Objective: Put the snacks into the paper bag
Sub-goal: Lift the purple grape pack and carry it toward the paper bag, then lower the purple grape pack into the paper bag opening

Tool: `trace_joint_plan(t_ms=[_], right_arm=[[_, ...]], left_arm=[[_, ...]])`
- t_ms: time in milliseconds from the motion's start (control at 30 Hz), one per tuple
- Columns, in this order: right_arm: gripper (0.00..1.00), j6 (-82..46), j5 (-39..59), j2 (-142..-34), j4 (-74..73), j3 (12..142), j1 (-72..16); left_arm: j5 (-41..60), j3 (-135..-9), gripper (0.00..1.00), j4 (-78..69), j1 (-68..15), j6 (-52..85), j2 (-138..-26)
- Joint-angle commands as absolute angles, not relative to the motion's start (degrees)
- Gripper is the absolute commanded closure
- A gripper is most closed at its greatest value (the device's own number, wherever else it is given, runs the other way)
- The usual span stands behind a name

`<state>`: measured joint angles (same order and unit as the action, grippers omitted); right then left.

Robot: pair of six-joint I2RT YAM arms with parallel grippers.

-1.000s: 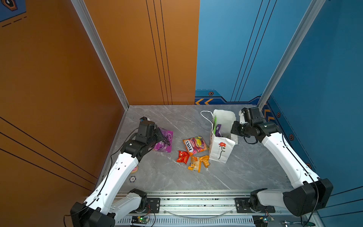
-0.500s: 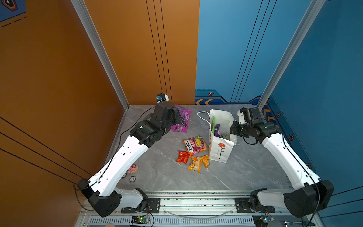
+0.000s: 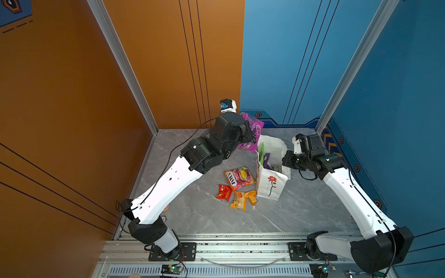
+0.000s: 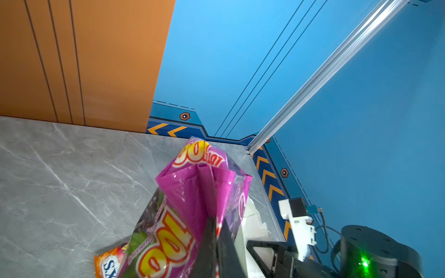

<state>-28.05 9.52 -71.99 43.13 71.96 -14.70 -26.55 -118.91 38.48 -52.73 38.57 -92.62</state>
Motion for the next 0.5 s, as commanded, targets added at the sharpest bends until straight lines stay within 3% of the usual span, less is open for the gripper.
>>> trace_joint_plan(t_ms=[0, 467], right_arm=[[0.95, -28.8, 11.1, -70.2, 40.7, 71.2, -15.1], [0.95, -29.9, 11.2, -69.1, 39.1, 70.2, -15.3]], left_arm=[[-28.4, -125.6, 1.00, 33.5, -54.3, 37.1, -94.5], [-27.9, -131.8, 1.00, 33.2, -58.3, 43.6, -104.4]])
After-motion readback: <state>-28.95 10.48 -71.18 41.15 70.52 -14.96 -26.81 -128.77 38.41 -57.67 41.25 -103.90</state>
